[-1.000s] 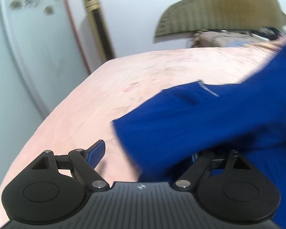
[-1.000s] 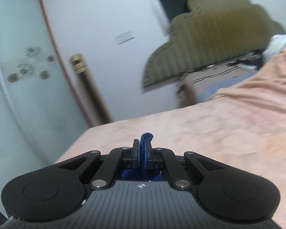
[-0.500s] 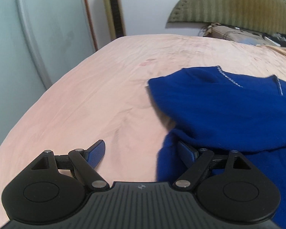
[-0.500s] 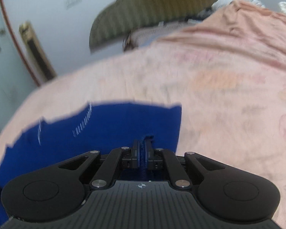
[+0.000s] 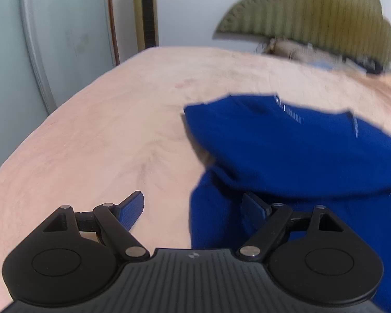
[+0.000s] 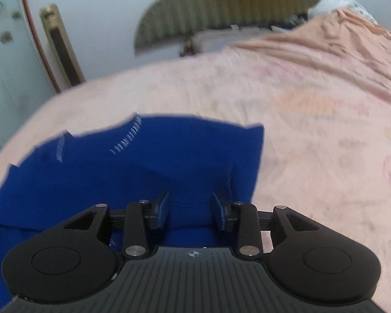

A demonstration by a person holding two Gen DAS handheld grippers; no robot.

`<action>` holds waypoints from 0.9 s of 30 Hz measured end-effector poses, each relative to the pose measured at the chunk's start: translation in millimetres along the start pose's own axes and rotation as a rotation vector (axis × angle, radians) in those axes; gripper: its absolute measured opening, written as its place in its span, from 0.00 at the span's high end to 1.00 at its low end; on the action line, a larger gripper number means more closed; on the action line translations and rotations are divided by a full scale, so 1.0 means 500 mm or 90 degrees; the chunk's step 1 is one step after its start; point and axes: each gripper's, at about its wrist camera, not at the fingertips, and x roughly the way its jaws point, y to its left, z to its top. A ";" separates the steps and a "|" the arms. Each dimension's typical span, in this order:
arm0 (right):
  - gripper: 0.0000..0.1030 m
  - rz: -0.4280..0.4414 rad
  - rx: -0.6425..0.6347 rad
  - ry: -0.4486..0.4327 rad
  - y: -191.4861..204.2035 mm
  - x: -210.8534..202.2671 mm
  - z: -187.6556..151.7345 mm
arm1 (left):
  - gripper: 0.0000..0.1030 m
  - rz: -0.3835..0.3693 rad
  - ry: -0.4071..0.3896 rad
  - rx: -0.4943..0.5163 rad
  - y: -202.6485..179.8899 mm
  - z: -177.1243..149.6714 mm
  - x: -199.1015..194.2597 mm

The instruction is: Fold small clothes

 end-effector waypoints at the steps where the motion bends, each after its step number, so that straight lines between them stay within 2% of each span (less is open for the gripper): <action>1: 0.59 -0.003 0.008 -0.004 0.001 -0.012 0.001 | 0.19 0.002 0.005 0.008 -0.005 -0.005 0.000; 4: 0.53 0.015 -0.009 -0.028 0.016 -0.053 -0.006 | 0.19 -0.030 0.009 0.008 -0.009 -0.023 -0.016; 6: 0.45 0.026 -0.031 -0.018 0.033 -0.068 -0.022 | 0.19 -0.048 0.016 0.009 -0.014 -0.033 -0.028; 13: 0.42 0.079 -0.019 0.025 0.046 -0.123 -0.101 | 0.19 -0.107 0.031 0.026 -0.013 -0.081 -0.082; 15: 0.36 0.095 -0.014 0.025 0.044 -0.148 -0.122 | 0.19 -0.131 0.039 0.018 0.002 -0.098 -0.098; 19: 0.33 0.116 -0.029 0.037 0.050 -0.198 -0.176 | 0.19 -0.182 0.059 0.013 0.030 -0.138 -0.132; 27: 0.28 0.133 -0.038 0.039 0.049 -0.266 -0.230 | 0.19 -0.259 0.083 0.074 0.036 -0.197 -0.203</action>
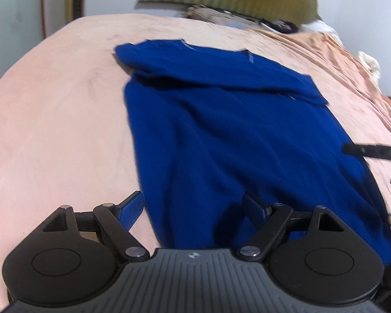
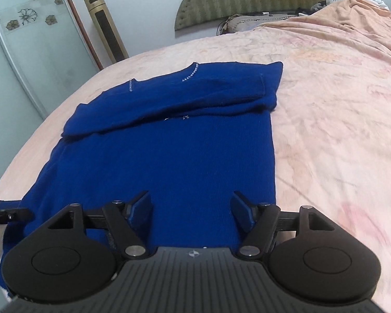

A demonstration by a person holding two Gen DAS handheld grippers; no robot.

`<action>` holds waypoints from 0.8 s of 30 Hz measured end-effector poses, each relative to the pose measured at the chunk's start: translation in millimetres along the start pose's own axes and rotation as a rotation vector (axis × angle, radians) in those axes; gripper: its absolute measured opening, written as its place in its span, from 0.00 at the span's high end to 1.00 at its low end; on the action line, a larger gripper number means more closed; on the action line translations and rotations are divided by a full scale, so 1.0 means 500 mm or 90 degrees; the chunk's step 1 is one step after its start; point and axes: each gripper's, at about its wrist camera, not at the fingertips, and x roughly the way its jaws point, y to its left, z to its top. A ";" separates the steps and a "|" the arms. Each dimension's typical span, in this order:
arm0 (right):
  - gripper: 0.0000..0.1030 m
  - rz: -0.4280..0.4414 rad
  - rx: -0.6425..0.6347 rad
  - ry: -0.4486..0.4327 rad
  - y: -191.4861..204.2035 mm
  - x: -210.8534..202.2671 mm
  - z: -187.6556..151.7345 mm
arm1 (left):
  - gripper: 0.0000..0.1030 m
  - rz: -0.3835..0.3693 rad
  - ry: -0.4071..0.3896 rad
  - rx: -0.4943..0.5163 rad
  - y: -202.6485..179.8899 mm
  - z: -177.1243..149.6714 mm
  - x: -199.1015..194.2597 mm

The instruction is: Fold small clothes

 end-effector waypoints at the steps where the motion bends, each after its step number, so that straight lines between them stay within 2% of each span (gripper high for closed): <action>1: 0.27 0.000 -0.001 0.000 0.002 -0.007 -0.005 | 0.19 -0.002 0.005 0.002 -0.004 -0.005 -0.002; 9: 0.23 0.004 -0.001 0.000 0.001 -0.058 -0.054 | 0.19 -0.001 0.046 0.033 -0.022 -0.040 -0.025; 11: 0.23 0.005 0.009 -0.004 -0.006 -0.073 -0.064 | 0.19 0.027 0.050 0.051 -0.017 -0.046 -0.041; 14: 0.23 0.009 0.025 -0.009 -0.017 -0.093 -0.075 | 0.19 0.106 0.035 0.077 -0.002 -0.056 -0.080; 16: 0.22 0.010 0.031 -0.011 -0.022 -0.105 -0.085 | 0.19 0.129 0.023 0.066 0.016 -0.057 -0.113; 20: 0.22 0.008 0.034 -0.007 -0.027 -0.123 -0.103 | 0.19 0.061 0.003 0.022 0.028 -0.060 -0.159; 22: 0.22 0.006 0.037 -0.004 -0.030 -0.133 -0.113 | 0.19 0.014 0.010 0.018 0.017 -0.063 -0.152; 24: 0.21 0.006 0.047 0.001 -0.037 -0.148 -0.122 | 0.19 -0.008 0.032 0.022 0.001 -0.068 -0.124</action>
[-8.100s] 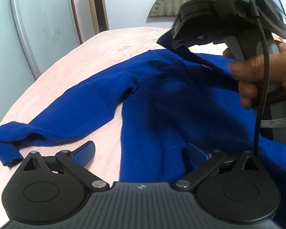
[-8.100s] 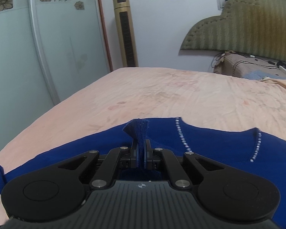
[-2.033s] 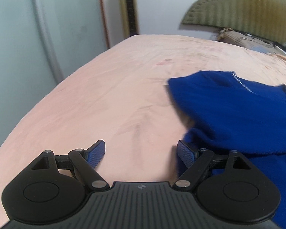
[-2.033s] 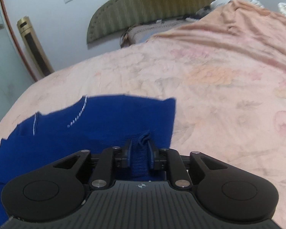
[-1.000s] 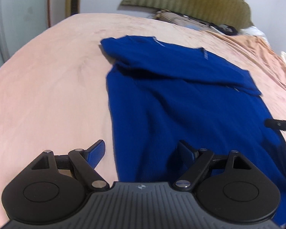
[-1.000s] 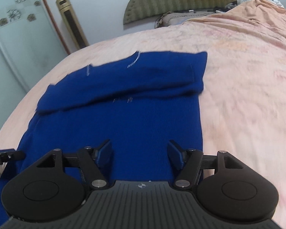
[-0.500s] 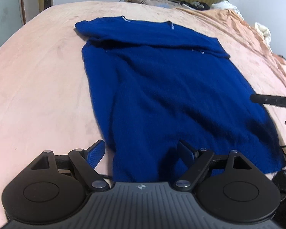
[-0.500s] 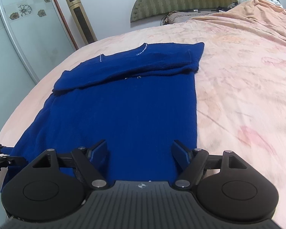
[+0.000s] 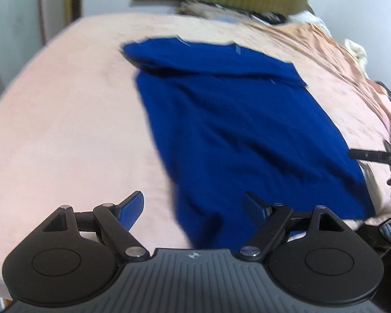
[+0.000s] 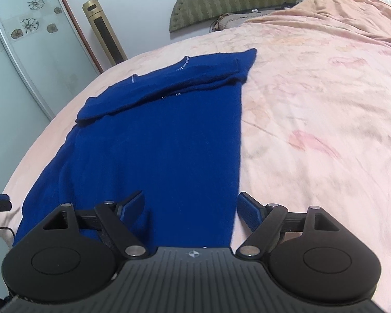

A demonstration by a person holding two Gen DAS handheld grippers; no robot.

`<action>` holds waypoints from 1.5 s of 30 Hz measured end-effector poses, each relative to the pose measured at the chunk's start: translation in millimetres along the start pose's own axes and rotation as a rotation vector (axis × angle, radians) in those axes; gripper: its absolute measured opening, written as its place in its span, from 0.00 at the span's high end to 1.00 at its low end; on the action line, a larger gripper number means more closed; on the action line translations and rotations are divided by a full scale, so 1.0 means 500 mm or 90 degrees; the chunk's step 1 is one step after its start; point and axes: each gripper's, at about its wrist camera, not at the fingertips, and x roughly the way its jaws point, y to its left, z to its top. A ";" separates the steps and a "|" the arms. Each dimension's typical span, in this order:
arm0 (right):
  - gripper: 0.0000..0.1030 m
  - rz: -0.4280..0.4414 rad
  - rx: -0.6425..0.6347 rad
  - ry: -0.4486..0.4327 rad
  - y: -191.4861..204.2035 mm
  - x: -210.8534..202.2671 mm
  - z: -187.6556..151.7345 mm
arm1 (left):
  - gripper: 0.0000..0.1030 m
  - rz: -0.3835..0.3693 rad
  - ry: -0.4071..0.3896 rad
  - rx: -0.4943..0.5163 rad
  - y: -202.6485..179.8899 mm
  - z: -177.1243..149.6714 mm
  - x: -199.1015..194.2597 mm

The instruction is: Fold small clothes

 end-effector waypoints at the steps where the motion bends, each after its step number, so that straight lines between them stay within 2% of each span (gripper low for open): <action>1: 0.20 0.005 0.005 0.002 -0.004 -0.007 -0.004 | 0.19 0.001 0.013 0.001 -0.007 -0.004 0.015; 4: 0.20 0.016 0.011 0.010 -0.014 -0.032 -0.021 | 0.19 0.005 0.041 0.010 -0.023 -0.019 0.054; 9: 0.19 0.019 -0.030 0.049 -0.006 -0.066 -0.061 | 0.21 -0.004 0.023 0.022 -0.034 -0.038 0.049; 11: 0.20 0.021 -0.055 0.065 0.005 -0.075 -0.076 | 0.33 -0.017 0.020 0.027 -0.039 -0.040 0.045; 12: 0.21 0.025 -0.066 0.073 0.012 -0.080 -0.083 | 0.34 -0.016 0.019 0.029 -0.043 -0.042 0.046; 15: 0.30 0.037 -0.094 0.089 0.040 -0.085 -0.102 | 0.43 -0.017 0.014 0.029 -0.048 -0.044 0.046; 16: 0.32 0.038 -0.111 0.092 0.053 -0.084 -0.107 | 0.51 -0.024 0.013 0.029 -0.050 -0.044 0.046; 17: 0.38 0.038 -0.126 0.092 0.066 -0.082 -0.111 | 0.62 -0.032 0.013 0.028 -0.054 -0.046 0.044; 18: 0.42 0.038 -0.132 0.090 0.077 -0.079 -0.111 | 0.69 -0.044 0.016 0.025 -0.053 -0.043 0.047; 19: 0.46 0.042 -0.134 0.087 0.084 -0.075 -0.112 | 0.81 -0.058 0.020 0.019 -0.051 -0.045 0.046; 20: 0.63 0.046 -0.131 0.086 0.089 -0.070 -0.111 | 0.87 -0.072 0.025 0.011 -0.050 -0.045 0.047; 22: 0.80 0.053 -0.118 0.086 0.088 -0.065 -0.107 | 0.88 -0.071 0.021 0.012 -0.052 -0.049 0.046; 24: 0.85 0.057 -0.112 0.084 0.081 -0.068 -0.103 | 0.90 -0.065 0.013 0.018 -0.051 -0.051 0.038; 35: 0.89 0.120 -0.071 0.003 0.052 -0.153 -0.045 | 0.91 -0.110 -0.086 -0.011 -0.010 -0.032 -0.068; 40: 0.89 0.111 -0.074 0.025 0.055 -0.127 -0.050 | 0.91 -0.092 -0.058 -0.003 -0.032 -0.031 -0.039; 45: 0.89 0.110 -0.082 -0.034 0.074 -0.138 -0.001 | 0.91 -0.081 -0.126 -0.008 -0.041 0.009 -0.070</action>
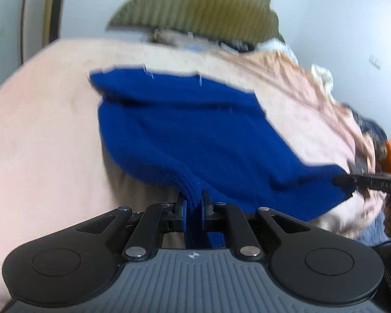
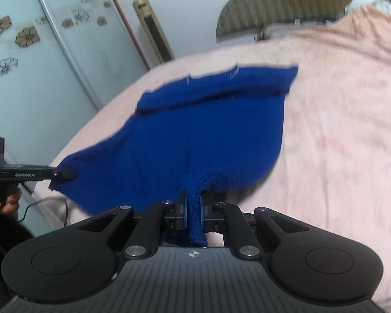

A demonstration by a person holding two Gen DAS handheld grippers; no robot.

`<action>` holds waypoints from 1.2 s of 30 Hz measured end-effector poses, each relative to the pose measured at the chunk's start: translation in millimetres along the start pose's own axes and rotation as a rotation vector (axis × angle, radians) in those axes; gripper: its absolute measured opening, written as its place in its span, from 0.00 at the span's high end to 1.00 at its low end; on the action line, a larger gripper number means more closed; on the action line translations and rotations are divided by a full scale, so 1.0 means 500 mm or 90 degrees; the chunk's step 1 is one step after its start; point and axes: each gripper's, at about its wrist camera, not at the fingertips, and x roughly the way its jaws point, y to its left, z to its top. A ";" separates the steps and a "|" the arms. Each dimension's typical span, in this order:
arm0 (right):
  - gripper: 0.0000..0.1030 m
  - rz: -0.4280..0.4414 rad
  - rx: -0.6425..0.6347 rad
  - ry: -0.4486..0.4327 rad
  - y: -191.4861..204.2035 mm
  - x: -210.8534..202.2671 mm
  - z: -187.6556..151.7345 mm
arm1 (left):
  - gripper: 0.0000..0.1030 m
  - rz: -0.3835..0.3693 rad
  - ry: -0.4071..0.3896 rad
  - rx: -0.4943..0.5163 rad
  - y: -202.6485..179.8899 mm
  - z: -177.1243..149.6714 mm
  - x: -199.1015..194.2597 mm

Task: Fold small clothes
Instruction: 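Grasp the sweater hem with the left tool while the right tool grasps the hem too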

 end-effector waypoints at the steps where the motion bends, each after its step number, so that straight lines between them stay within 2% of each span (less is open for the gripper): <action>1: 0.89 -0.001 0.002 -0.012 -0.002 0.002 0.011 | 0.91 0.007 -0.016 -0.004 -0.001 0.009 -0.004; 6: 0.89 -0.026 0.014 -0.063 -0.014 0.029 0.058 | 0.90 0.036 -0.084 -0.029 -0.008 0.062 0.005; 9: 0.89 -0.035 0.022 -0.079 -0.021 0.050 0.079 | 0.90 0.049 -0.095 -0.025 -0.017 0.085 0.026; 13: 0.88 -0.052 0.028 -0.086 -0.033 0.080 0.093 | 0.90 0.065 -0.082 -0.027 -0.017 0.111 0.067; 18: 0.88 -0.085 0.043 -0.081 -0.056 0.132 0.100 | 0.90 0.129 -0.041 -0.037 -0.013 0.119 0.143; 22: 0.88 -0.098 0.052 -0.066 -0.071 0.179 0.101 | 0.90 0.156 0.003 -0.057 -0.002 0.112 0.196; 28: 0.88 -0.125 0.029 -0.053 -0.064 0.214 0.102 | 0.90 0.192 0.033 -0.052 0.000 0.090 0.232; 36: 0.88 -0.138 0.032 -0.038 -0.075 0.245 0.094 | 0.90 0.211 0.034 -0.034 -0.010 0.085 0.244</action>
